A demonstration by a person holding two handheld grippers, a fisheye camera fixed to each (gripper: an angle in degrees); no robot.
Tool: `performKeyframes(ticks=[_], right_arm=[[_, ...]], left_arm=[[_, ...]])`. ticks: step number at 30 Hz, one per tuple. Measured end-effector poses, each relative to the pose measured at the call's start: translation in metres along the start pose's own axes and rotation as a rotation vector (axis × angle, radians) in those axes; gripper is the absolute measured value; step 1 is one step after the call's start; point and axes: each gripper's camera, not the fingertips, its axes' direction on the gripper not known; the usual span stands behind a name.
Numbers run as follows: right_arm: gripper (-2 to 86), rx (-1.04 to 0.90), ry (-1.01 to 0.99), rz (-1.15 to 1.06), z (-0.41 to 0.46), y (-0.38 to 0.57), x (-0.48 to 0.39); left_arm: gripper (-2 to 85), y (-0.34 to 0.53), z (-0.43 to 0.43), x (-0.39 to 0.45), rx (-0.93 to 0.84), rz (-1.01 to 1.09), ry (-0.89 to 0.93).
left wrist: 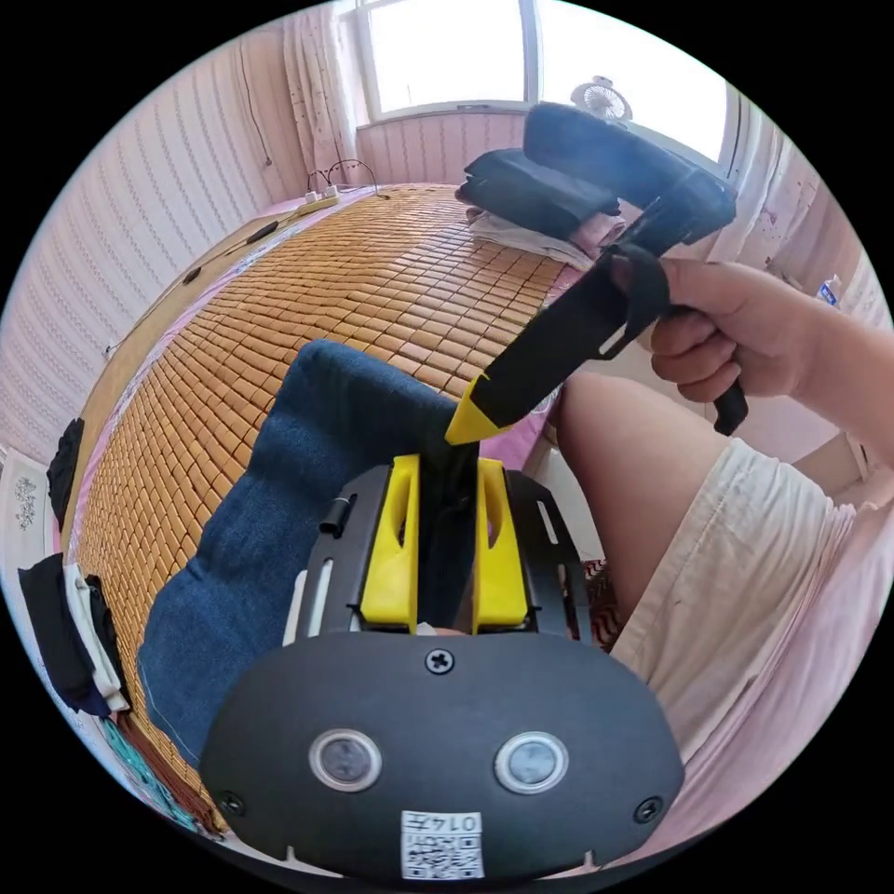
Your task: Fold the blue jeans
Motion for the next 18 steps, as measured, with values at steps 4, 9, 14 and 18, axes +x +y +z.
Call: performKeyframes(ticks=[4, 9, 14, 18], right_arm=[[5.2, 0.157, 0.039, -0.038, -0.070, 0.027, 0.006], [16.5, 0.201, 0.018, 0.189, -0.079, 0.033, 0.067], [3.9, 0.218, -0.213, 0.260, -0.061, 0.035, 0.088], [2.5, 0.300, -0.292, 0.193, -0.097, 0.050, 0.082]], left_arm=[[5.9, 0.009, -0.008, 0.005, -0.008, -0.027, 0.033], [5.7, 0.026, -0.025, 0.019, -0.001, 0.029, 0.027], [5.1, 0.038, -0.044, 0.013, -0.006, 0.000, 0.082], [5.0, 0.030, -0.058, -0.008, 0.053, -0.057, 0.168]])
